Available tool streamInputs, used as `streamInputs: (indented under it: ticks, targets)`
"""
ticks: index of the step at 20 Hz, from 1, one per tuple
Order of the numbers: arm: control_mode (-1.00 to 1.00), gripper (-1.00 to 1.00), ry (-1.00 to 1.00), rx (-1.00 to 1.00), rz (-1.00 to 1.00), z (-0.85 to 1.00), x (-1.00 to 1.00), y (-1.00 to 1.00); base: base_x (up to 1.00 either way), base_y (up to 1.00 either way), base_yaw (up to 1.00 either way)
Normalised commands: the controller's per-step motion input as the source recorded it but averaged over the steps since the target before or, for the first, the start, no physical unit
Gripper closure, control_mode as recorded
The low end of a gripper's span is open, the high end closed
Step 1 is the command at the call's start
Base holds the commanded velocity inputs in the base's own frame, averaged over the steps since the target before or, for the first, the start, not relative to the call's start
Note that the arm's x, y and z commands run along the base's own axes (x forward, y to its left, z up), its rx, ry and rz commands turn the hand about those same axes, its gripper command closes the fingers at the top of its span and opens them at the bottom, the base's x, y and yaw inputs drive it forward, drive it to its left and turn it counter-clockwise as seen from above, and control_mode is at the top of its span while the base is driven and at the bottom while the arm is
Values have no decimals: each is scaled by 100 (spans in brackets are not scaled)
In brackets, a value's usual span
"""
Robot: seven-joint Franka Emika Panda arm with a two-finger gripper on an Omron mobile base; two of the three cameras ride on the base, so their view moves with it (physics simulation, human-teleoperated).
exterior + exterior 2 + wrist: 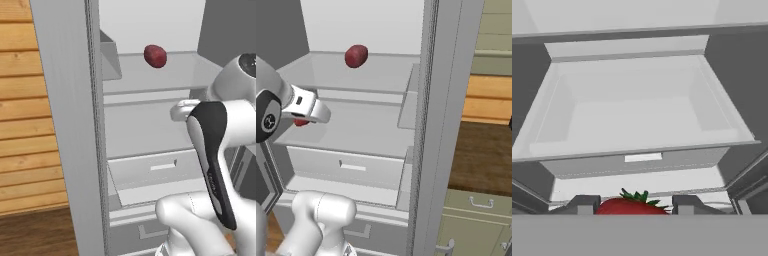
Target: Take the strawberry from the fridge and place it on top of the pancake, located on the dining counter.
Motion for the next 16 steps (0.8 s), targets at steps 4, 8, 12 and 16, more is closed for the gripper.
streamInputs:
  ticks: [4, 8, 12, 16]
  targets:
    - [-100, 100, 9, 0, 0, -55, -39, -35, 0, 0, 0]
    - [-100, 100, 1, 0, 1, -59, 0, -11, 0, 0, 0]
    - [-100, 100, 0, 0, 0, -31, 0, 22, 0, 0, 0]
    - [-100, 100, 2, 0, 0, -40, 0, 1, 0, 0, 0]
